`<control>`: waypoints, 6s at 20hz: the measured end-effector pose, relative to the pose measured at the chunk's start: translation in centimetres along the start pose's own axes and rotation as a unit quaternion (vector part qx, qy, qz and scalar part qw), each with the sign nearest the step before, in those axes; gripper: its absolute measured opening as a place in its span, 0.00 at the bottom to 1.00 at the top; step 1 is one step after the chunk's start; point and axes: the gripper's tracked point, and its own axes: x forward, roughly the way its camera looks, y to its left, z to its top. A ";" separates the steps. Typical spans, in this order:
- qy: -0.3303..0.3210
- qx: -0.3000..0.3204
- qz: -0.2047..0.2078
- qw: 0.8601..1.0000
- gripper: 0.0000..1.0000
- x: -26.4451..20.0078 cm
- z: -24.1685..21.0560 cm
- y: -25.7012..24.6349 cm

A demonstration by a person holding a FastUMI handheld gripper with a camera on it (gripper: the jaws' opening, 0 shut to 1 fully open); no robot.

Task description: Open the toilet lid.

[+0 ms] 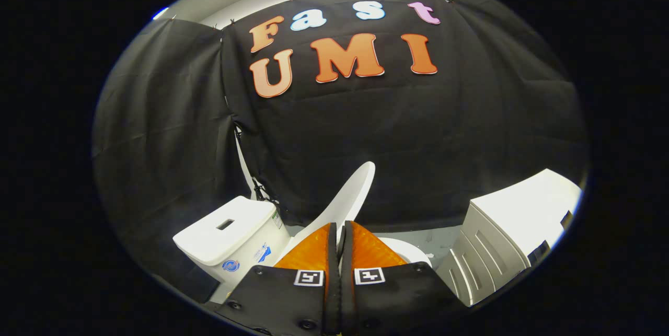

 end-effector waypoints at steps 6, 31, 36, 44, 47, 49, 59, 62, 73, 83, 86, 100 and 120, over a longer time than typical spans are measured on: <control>-0.002 -0.016 0.012 1.000 0.08 0.3 1.6 3.9; -0.054 -0.164 0.109 0.979 0.08 3.6 3.9 30.0; -0.055 -0.172 0.120 0.976 0.08 3.8 2.4 33.4; -0.062 -0.181 0.126 0.973 0.08 4.5 1.1 37.1; -0.061 -0.175 0.116 0.976 0.10 4.6 1.0 37.1; -0.050 -0.163 0.126 0.977 0.20 4.5 0.4 37.3; -0.071 -0.093 0.174 0.978 0.92 2.5 4.4 32.6; -0.094 -0.098 0.198 0.971 0.95 0.4 6.5 29.6; -0.153 -0.069 0.055 0.984 0.96 -0.2 14.3 4.2; -0.174 -0.069 -0.062 0.980 0.96 -3.4 10.6 -15.9; -0.153 -0.060 -0.107 0.980 0.96 -4.1 6.4 -20.7; -0.143 -0.075 -0.192 0.968 0.97 -5.9 2.6 -25.2; -0.146 -0.023 -0.208 0.967 0.96 -5.6 3.5 -28.3</control>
